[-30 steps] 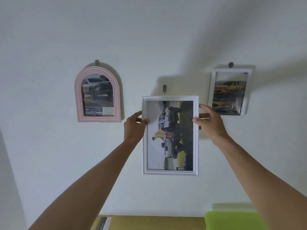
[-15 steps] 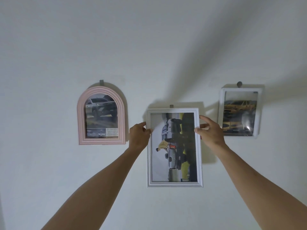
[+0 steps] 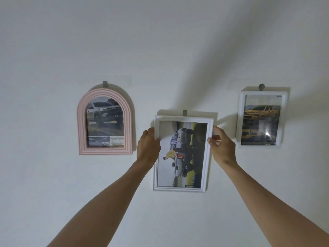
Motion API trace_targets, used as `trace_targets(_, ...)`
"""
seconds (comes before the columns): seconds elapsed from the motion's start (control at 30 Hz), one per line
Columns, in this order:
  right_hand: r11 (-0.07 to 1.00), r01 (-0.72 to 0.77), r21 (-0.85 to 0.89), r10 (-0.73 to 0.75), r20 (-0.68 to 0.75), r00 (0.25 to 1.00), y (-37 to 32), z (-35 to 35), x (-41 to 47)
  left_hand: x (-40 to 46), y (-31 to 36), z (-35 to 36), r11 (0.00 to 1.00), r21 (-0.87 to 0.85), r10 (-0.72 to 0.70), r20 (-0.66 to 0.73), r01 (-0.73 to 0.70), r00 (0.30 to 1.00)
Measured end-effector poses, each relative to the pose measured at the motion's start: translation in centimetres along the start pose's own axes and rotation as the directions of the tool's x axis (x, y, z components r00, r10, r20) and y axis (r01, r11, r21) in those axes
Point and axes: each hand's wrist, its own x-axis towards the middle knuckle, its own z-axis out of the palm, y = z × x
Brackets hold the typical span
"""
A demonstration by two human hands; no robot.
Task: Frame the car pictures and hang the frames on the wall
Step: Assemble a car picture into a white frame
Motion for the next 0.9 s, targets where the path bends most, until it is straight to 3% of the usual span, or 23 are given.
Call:
trace_targets(0.67, 0.990, 0.048, -0.134, -0.048, 0.006, 0.999, 0.4, -1.9, 0.4, -0.8, 0.6, -0.7, 1.000, -0.026, -0.014, 0.030, 0.015, 0.999)
trace_targets(0.77, 0.987, 0.064, -0.144, -0.064, -0.001, 0.998, 0.8, -3.9, 0.7, -1.1, 1.2, -0.1, 1.000, 0.007, 0.016, -0.049, -0.016, 0.999)
trace_targets(0.9, 0.990, 0.078, -0.115, -0.081, -0.023, 0.996, 1.4, -7.1, 1.5, -1.1, 3.2, 0.8, 0.991, 0.118, 0.091, -0.253, -0.063, 0.963)
